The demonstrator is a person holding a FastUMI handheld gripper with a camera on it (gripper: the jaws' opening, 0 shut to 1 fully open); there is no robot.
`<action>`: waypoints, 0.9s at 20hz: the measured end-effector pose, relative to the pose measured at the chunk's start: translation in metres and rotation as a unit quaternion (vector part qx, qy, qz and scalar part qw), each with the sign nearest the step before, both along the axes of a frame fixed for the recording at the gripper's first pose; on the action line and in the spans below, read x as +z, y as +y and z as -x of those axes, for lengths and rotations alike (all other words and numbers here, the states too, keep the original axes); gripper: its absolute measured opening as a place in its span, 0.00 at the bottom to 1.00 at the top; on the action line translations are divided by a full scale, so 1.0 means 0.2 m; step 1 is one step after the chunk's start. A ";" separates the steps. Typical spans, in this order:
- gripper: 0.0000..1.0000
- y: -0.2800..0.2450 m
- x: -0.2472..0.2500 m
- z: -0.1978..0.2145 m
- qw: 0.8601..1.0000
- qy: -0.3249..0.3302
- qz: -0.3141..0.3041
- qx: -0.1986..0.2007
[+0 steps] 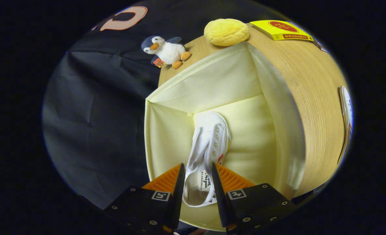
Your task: Open the storage box then place both shoes into the box .Put the left shoe in first, then the right shoe, with the right side of both shoes facing outward in a uniform manner.
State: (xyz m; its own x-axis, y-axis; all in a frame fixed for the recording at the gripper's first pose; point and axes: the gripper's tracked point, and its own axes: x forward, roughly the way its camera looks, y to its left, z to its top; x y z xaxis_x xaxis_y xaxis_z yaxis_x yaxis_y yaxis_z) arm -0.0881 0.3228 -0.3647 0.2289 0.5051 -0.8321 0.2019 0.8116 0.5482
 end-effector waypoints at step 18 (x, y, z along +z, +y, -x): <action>0.87 -1.79 -0.02 0.40 0.962 -0.132 0.233 -0.058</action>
